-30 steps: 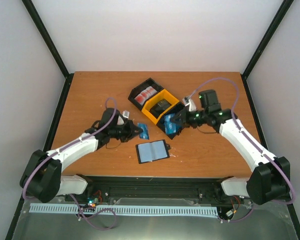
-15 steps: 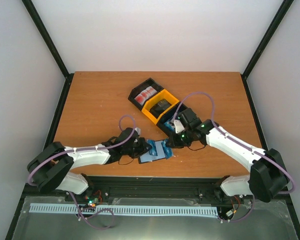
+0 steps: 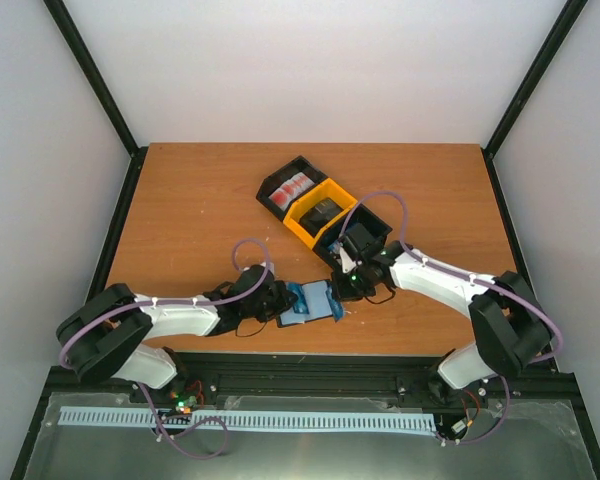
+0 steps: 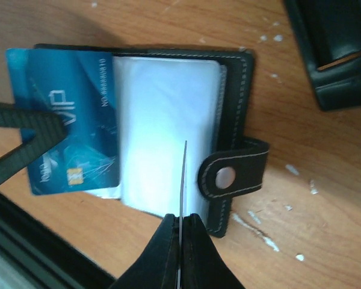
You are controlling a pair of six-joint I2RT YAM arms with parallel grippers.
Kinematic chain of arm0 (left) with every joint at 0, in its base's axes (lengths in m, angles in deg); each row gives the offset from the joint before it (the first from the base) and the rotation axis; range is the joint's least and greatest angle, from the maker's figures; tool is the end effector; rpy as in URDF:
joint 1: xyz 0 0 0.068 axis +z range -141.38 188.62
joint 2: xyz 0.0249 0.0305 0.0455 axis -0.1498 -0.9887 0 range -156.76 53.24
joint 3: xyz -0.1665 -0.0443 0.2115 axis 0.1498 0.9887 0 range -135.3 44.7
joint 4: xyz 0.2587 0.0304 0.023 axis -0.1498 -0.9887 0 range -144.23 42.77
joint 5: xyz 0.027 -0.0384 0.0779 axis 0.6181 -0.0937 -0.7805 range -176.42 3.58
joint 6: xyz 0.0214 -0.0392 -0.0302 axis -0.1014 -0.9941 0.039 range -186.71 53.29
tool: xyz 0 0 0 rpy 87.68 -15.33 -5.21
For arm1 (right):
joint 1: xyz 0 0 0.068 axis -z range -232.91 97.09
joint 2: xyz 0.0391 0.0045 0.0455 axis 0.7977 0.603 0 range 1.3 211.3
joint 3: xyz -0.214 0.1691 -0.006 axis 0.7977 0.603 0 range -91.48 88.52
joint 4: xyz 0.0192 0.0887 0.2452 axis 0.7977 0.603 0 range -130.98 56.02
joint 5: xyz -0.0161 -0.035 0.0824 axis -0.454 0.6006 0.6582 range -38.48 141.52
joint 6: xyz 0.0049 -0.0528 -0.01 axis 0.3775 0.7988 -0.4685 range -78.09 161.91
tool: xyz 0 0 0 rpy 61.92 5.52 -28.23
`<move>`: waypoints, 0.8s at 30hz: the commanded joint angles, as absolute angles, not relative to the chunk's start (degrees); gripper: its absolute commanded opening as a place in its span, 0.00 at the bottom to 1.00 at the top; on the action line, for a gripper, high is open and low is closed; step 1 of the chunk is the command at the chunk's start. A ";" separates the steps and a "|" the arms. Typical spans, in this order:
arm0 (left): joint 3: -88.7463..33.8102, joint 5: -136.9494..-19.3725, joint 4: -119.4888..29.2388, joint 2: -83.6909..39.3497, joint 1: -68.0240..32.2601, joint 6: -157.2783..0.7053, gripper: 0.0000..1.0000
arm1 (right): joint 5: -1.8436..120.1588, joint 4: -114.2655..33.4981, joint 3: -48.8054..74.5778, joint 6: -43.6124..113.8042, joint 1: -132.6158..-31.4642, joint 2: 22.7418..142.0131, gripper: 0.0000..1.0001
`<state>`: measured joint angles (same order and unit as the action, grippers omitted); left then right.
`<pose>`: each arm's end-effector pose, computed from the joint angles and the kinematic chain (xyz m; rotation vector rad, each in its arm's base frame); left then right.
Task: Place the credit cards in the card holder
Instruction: Insert the credit card into the card holder.
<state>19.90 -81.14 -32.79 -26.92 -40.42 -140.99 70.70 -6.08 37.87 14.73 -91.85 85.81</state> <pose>0.1591 -0.1882 0.1345 -0.5142 2.5453 -1.1002 0.2031 0.1791 0.1892 -0.3923 2.9034 0.7143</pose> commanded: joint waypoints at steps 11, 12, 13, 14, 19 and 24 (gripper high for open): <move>21.83 -78.63 -23.28 -29.84 -41.04 -141.76 0.01 | 59.54 -5.53 33.56 15.81 -92.33 89.94 0.03; 21.85 -78.71 -23.17 -29.99 -41.04 -142.11 0.01 | 59.66 -5.62 33.39 15.99 -92.29 90.12 0.03; 21.85 -78.84 -23.23 -30.18 -41.04 -142.42 0.01 | 59.61 -5.75 33.30 16.18 -92.29 90.29 0.03; 21.85 -78.95 -23.20 -30.35 -41.05 -142.77 0.01 | 59.56 -5.94 33.24 16.26 -92.37 90.44 0.03; 22.47 -79.95 -23.56 -30.98 -41.04 -145.16 0.01 | 58.08 -6.61 33.71 16.51 -92.34 91.19 0.03; 23.51 -77.38 -18.26 -33.41 -41.08 -145.74 0.01 | 58.92 -7.60 34.45 16.54 -92.29 91.85 0.03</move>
<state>22.68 -78.72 -22.98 -31.10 -40.42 -143.98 59.64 -6.19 34.46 15.98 -91.87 91.07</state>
